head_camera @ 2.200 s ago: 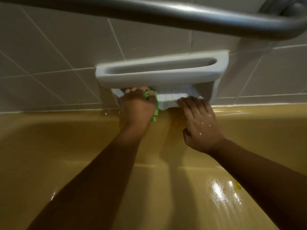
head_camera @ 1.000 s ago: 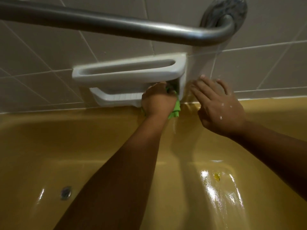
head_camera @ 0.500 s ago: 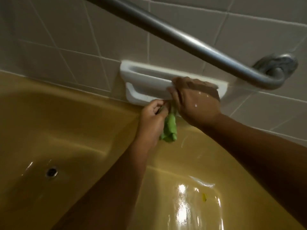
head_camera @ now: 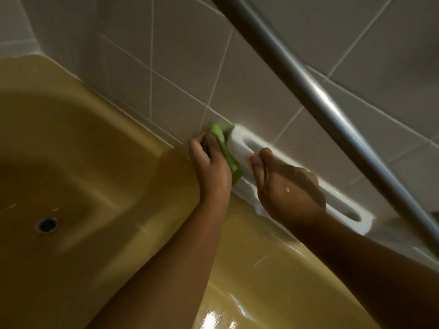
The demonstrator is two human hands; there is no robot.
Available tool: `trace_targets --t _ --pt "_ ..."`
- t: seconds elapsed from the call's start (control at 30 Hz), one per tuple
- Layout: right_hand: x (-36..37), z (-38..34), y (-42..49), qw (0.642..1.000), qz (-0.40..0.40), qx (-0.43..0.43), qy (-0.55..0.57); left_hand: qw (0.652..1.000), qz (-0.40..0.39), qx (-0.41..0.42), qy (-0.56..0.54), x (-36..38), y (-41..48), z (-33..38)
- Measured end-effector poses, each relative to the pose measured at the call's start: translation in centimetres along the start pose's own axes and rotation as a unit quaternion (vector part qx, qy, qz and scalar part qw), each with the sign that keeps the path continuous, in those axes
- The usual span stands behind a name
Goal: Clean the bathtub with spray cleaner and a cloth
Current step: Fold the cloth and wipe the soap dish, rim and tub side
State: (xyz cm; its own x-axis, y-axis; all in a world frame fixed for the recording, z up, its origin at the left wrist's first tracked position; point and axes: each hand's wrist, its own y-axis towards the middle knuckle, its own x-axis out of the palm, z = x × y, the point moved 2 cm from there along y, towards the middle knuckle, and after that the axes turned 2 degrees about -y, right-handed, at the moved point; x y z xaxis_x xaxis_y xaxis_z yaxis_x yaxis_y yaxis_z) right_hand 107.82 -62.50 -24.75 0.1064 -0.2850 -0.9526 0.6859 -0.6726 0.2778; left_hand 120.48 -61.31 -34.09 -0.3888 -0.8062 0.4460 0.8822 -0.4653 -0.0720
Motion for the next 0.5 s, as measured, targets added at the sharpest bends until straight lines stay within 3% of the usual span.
trace_targets --t 0.1,0.23,0.4,0.5 --pt "0.3 -0.2 0.1 1.000 0.000 0.009 -0.005 0.999 -0.003 -0.020 0.036 -1.4 -1.3 -2.8" --pt "0.4 -0.2 0.1 0.999 0.020 0.015 -0.029 0.994 0.012 -0.106 0.015 -1.3 -0.4 -2.2" --pt "0.5 -0.5 -0.1 0.998 0.032 0.029 -0.041 1.000 -0.008 -0.006 0.027 0.0 -0.3 -0.7" --pt "0.4 -0.7 0.0 0.996 0.041 0.040 -0.063 0.997 -0.003 -0.048 0.058 -2.2 -0.8 -3.6"
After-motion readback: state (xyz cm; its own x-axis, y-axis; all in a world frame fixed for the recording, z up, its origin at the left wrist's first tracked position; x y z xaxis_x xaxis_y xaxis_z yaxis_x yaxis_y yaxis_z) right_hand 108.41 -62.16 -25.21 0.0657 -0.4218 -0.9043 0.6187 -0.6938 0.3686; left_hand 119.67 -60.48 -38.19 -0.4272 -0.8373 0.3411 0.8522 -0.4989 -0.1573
